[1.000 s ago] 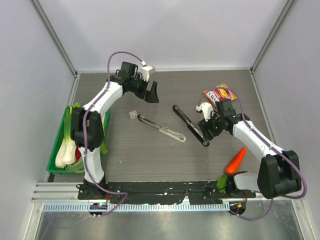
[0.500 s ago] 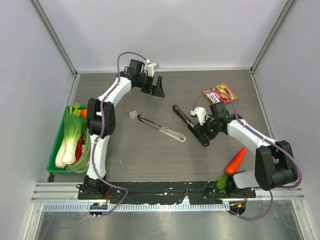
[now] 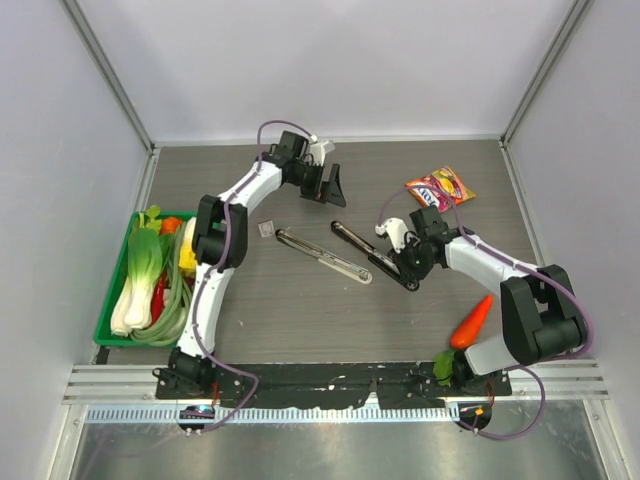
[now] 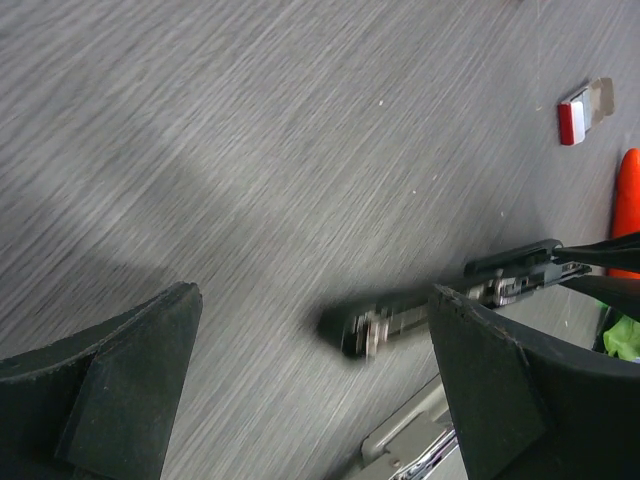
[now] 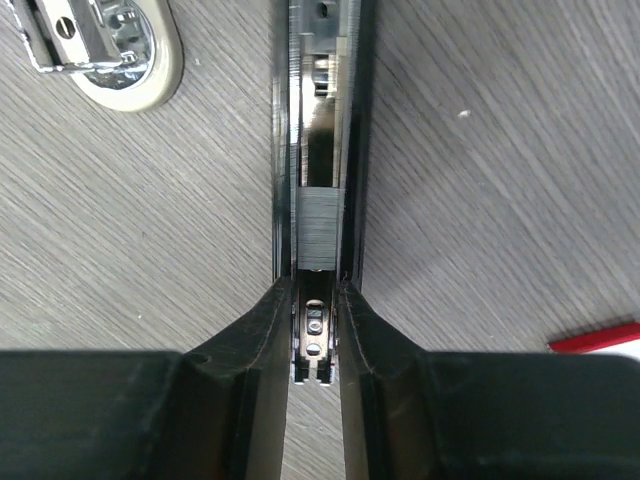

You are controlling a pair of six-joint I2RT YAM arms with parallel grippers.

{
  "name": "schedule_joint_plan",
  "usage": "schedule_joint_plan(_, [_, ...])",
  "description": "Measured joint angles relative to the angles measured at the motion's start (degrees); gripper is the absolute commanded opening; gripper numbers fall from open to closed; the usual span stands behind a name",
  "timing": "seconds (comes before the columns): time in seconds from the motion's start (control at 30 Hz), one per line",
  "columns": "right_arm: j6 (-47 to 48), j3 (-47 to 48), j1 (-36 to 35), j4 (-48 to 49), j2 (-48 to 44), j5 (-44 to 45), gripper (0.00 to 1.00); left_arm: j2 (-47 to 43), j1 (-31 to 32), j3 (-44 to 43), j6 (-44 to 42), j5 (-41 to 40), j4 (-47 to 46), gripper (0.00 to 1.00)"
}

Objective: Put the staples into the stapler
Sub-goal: Install the staple into the stapler, then close the stapler at the center of the board.

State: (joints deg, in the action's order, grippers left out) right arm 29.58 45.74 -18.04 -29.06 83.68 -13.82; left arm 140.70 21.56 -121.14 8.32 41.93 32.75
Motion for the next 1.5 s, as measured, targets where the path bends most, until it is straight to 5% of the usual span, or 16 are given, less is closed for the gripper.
schedule_joint_plan(0.4, [0.37, -0.04, -0.28, 0.79, 0.00, 1.07, 0.16, 3.30, 2.49, -2.21, 3.41, 3.06, -1.01, 1.00])
schedule_joint_plan(0.8, [-0.87, -0.04, -0.35, 2.43, 0.26, 4.00, 0.13, -0.87, 2.54, 6.23, 3.52, 5.05, -3.78, 1.00])
schedule_joint_plan(1.5, [-1.70, 0.94, -1.31, 3.32, 2.43, 5.44, 0.08, -1.73, 3.43, 8.09, 3.23, 6.75, -2.60, 0.97])
